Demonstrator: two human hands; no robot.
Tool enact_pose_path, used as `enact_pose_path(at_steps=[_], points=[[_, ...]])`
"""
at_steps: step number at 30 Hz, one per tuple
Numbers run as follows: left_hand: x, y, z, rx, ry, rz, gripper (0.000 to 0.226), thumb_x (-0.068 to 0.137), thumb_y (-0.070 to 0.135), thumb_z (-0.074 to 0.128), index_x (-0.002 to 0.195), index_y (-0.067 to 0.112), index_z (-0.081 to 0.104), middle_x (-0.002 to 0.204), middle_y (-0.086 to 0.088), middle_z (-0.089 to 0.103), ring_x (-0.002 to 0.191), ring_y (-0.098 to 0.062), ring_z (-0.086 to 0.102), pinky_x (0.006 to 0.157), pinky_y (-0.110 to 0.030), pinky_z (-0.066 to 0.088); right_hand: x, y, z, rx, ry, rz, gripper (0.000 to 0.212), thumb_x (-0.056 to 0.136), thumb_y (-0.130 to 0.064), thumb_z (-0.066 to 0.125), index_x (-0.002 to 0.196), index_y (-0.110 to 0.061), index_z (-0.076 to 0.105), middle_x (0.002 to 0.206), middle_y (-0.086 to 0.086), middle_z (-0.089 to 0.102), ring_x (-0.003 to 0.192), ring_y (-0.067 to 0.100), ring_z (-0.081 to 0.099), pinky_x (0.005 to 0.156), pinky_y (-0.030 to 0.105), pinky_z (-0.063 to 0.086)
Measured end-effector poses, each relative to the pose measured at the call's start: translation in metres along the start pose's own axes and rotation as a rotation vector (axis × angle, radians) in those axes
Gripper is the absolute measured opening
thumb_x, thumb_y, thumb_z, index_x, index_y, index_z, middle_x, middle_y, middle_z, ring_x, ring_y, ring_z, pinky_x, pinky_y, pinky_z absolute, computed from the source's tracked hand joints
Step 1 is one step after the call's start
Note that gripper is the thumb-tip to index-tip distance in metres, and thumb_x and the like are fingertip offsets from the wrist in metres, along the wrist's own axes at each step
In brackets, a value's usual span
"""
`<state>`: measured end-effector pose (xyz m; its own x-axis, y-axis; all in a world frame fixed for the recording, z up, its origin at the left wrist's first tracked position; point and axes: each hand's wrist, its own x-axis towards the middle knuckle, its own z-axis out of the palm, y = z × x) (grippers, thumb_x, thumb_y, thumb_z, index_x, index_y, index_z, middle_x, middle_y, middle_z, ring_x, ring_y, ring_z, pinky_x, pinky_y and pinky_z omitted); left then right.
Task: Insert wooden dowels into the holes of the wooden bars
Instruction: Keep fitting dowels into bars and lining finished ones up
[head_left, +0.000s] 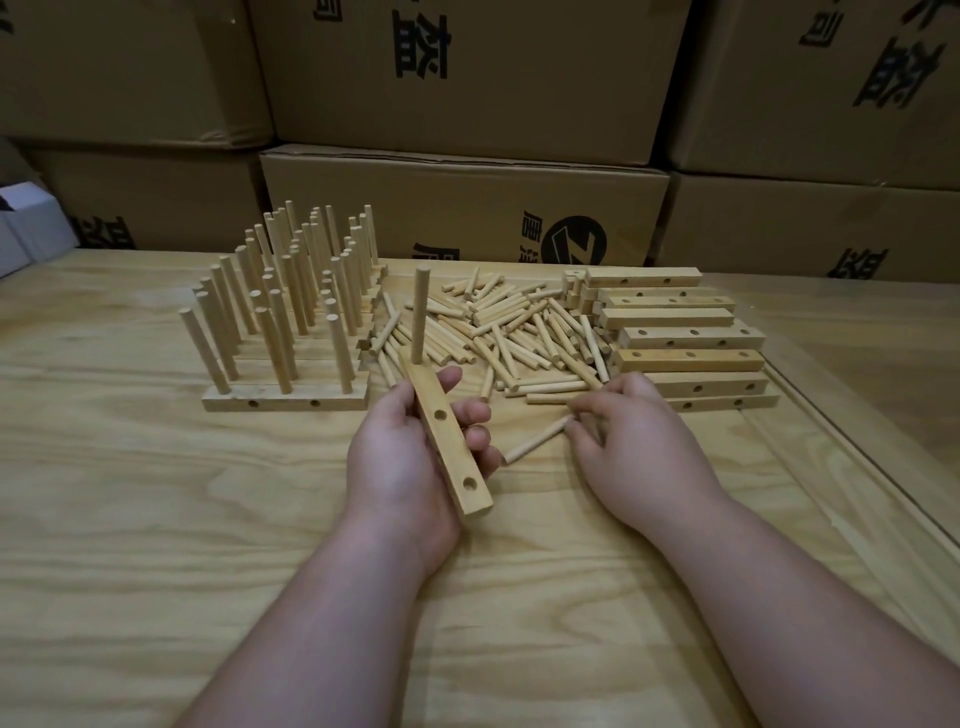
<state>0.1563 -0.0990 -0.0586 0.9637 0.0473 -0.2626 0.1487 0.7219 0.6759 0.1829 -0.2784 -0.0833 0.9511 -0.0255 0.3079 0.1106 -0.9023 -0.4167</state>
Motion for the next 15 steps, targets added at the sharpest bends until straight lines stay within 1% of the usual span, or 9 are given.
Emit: enact_pose_path(at_steps=[3, 6, 8, 10, 11, 12, 13, 15], points=[[-0.0003, 0.0002, 0.0008, -0.014, -0.006, -0.002, 0.033, 0.099, 0.027, 0.037, 0.107, 0.012, 0.065, 0.061, -0.006, 0.056, 0.044, -0.015, 0.045, 0.047, -0.027, 0.041, -0.0011, -0.0006, -0.0012, -0.005, -0.026, -0.021, 0.015, 0.096, -0.038, 0.059, 0.108, -0.034, 0.069, 0.113, -0.013, 0.045, 0.096, 0.012, 0.059, 0.08, 0.034, 0.054], [0.0006, 0.0003, 0.0022, -0.025, 0.006, -0.009, 0.031, 0.1, 0.026, 0.037, 0.107, 0.012, 0.064, 0.063, -0.005, 0.055, 0.045, -0.015, 0.045, 0.045, -0.024, 0.04, -0.0002, 0.001, 0.0011, 0.023, -0.028, -0.043, 0.006, 0.099, -0.036, 0.056, 0.097, -0.034, 0.061, 0.108, -0.014, 0.046, 0.087, 0.008, 0.056, 0.074, 0.035, 0.052], [0.0009, 0.001, 0.0021, -0.027, 0.009, -0.019, 0.03, 0.101, 0.026, 0.039, 0.109, 0.011, 0.064, 0.066, -0.005, 0.056, 0.049, -0.015, 0.046, 0.043, -0.023, 0.039, 0.0014, 0.0027, 0.002, 0.114, 0.011, -0.043, 0.006, 0.1, -0.033, 0.054, 0.095, -0.035, 0.055, 0.101, -0.016, 0.051, 0.081, 0.003, 0.055, 0.066, 0.029, 0.046], [0.0006, 0.0013, 0.0023, -0.025, 0.011, -0.029, 0.03, 0.101, 0.026, 0.041, 0.109, 0.01, 0.065, 0.07, -0.004, 0.058, 0.054, -0.015, 0.048, 0.043, -0.024, 0.039, 0.002, 0.0027, 0.0, 0.269, 0.06, -0.013, 0.01, 0.101, -0.03, 0.055, 0.092, -0.036, 0.054, 0.089, -0.015, 0.059, 0.077, 0.001, 0.056, 0.059, 0.022, 0.039], [0.0004, 0.0013, 0.0026, -0.023, 0.016, -0.031, 0.031, 0.101, 0.027, 0.042, 0.11, 0.01, 0.066, 0.072, -0.004, 0.058, 0.056, -0.015, 0.049, 0.043, -0.024, 0.04, 0.0012, 0.0018, -0.0015, 0.356, 0.084, -0.008, 0.012, 0.1, -0.028, 0.055, 0.092, -0.037, 0.054, 0.084, -0.015, 0.063, 0.077, 0.0, 0.057, 0.056, 0.018, 0.038], [0.0003, 0.0011, 0.0032, -0.022, 0.023, -0.033, 0.031, 0.101, 0.027, 0.043, 0.11, 0.009, 0.067, 0.073, -0.003, 0.059, 0.059, -0.015, 0.051, 0.044, -0.024, 0.041, 0.0001, 0.0001, -0.0032, 0.435, 0.106, -0.02, 0.014, 0.1, -0.026, 0.056, 0.092, -0.038, 0.055, 0.085, -0.017, 0.065, 0.078, -0.002, 0.058, 0.055, 0.015, 0.04], [0.0002, 0.0009, 0.0036, -0.021, 0.032, -0.035, 0.032, 0.101, 0.027, 0.044, 0.11, 0.009, 0.068, 0.073, -0.003, 0.059, 0.06, -0.015, 0.052, 0.046, -0.024, 0.042, -0.0013, -0.0017, -0.0046, 0.493, 0.119, -0.048, 0.015, 0.1, -0.024, 0.056, 0.092, -0.038, 0.055, 0.087, -0.02, 0.067, 0.078, -0.002, 0.06, 0.058, 0.013, 0.043], [0.0005, 0.0006, 0.0044, -0.018, 0.048, -0.04, 0.032, 0.101, 0.027, 0.045, 0.111, 0.009, 0.07, 0.074, -0.002, 0.06, 0.062, -0.015, 0.053, 0.047, -0.025, 0.043, -0.0046, -0.0049, -0.0059, 0.536, 0.105, -0.115, 0.017, 0.099, -0.021, 0.058, 0.092, -0.037, 0.056, 0.09, -0.023, 0.067, 0.078, 0.0, 0.061, 0.063, 0.009, 0.043]])
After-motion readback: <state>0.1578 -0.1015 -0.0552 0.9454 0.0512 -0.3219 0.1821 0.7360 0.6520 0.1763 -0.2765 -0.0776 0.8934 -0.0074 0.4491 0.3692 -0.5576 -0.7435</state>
